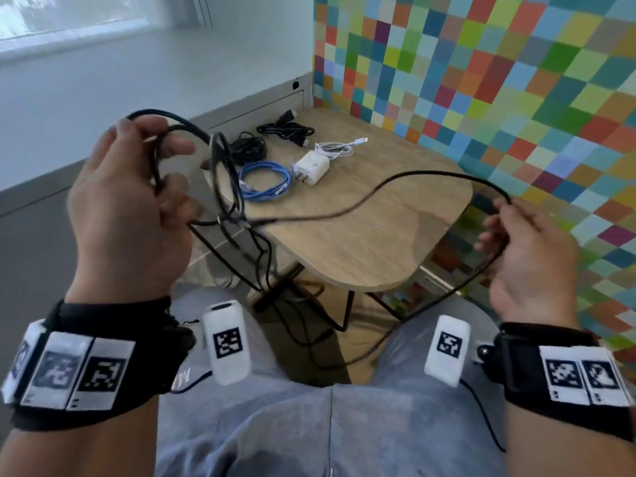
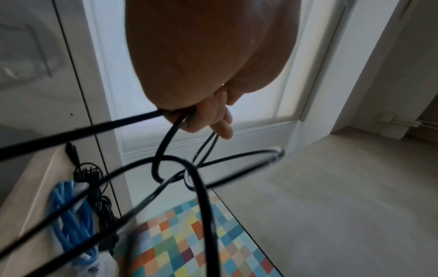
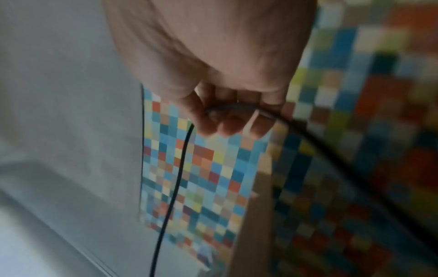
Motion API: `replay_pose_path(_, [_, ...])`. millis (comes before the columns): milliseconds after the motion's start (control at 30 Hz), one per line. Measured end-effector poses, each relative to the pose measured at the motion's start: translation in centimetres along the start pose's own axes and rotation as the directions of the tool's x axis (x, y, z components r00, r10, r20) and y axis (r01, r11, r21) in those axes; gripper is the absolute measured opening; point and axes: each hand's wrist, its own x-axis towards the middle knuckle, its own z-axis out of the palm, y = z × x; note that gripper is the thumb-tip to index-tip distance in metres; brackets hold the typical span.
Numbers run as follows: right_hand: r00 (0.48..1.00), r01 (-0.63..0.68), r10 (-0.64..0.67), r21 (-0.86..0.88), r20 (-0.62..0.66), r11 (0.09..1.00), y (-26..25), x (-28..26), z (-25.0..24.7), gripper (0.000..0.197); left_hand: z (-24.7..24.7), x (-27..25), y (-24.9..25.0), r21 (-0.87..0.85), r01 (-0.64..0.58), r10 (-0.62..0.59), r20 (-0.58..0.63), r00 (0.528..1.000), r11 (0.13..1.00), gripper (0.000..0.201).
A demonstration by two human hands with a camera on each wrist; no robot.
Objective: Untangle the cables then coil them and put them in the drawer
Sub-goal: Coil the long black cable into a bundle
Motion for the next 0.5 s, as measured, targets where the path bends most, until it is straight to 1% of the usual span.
replay_pose_path(33, [1.000,0.023,-0.022,-0.087,0.007,0.996,0.2,0.1,-0.1,0.021,0.0,-0.1,0.1,0.004,-0.004,0.004,0.009,1.000,1.000,0.026])
replay_pose_path(67, [0.999,0.042,-0.040,-0.171,0.020,0.984,0.2,-0.1,0.1,0.032,0.3,-0.4,0.0,0.014,-0.006,0.005,0.027,1.000,1.000,0.026])
replay_pose_path(133, [0.991,0.132,-0.111,-0.344,0.080,0.930,0.0,-1.2,1.0,0.049,1.2,-1.2,-0.5,0.033,0.003,-0.006,0.091,0.996,0.999,0.027])
replay_pose_path(167, [0.977,0.207,-0.163,-0.408,0.141,0.889,-0.4,-2.0,1.6,0.053,1.7,-1.6,-0.8,0.037,0.014,-0.019,0.126,0.992,0.999,0.028])
replay_pose_path(233, [0.926,0.356,-0.247,-0.439,0.286,0.825,-1.1,-4.0,2.9,0.048,2.5,-2.3,-1.4,0.033,0.039,-0.044,0.183,0.982,0.999,0.030])
replay_pose_path(267, [0.896,0.400,-0.255,-0.414,0.362,0.818,-1.4,-5.0,3.6,0.042,2.8,-2.7,-1.6,0.031,0.052,-0.057,0.210,0.976,0.998,0.030])
replay_pose_path(300, [0.865,0.416,-0.234,-0.374,0.444,0.829,-1.7,-6.1,4.3,0.036,3.0,-3.0,-1.7,0.033,0.064,-0.070,0.237,0.969,0.997,0.029])
replay_pose_path(333, [0.825,0.405,-0.188,-0.327,0.533,0.854,-1.8,-7.1,5.0,0.032,3.3,-3.4,-1.8,0.036,0.073,-0.080,0.263,0.961,0.997,0.028])
replay_pose_path(367, [0.770,0.368,-0.122,-0.281,0.626,0.886,-1.7,-8.1,5.6,0.032,3.5,-3.8,-1.9,0.037,0.080,-0.087,0.288,0.954,0.996,0.028])
replay_pose_path(400, [0.705,0.316,-0.053,-0.246,0.707,0.916,-1.5,-8.8,6.1,0.033,3.7,-4.1,-1.8,0.035,0.083,-0.089,0.309,0.947,0.996,0.028])
replay_pose_path(433, [0.642,0.262,0.008,-0.229,0.767,0.937,-1.3,-9.3,6.5,0.036,3.9,-4.4,-1.8,0.032,0.082,-0.088,0.327,0.941,0.996,0.028])
replay_pose_path(467, [0.594,0.212,0.057,-0.224,0.803,0.951,-1.2,-9.6,6.7,0.036,3.9,-4.5,-1.7,0.028,0.078,-0.083,0.341,0.937,0.997,0.029])
replay_pose_path(500, [0.569,0.180,0.089,-0.229,0.818,0.957,-1.3,-9.8,6.7,0.035,3.9,-4.6,-1.6,0.025,0.071,-0.075,0.347,0.935,0.997,0.029])
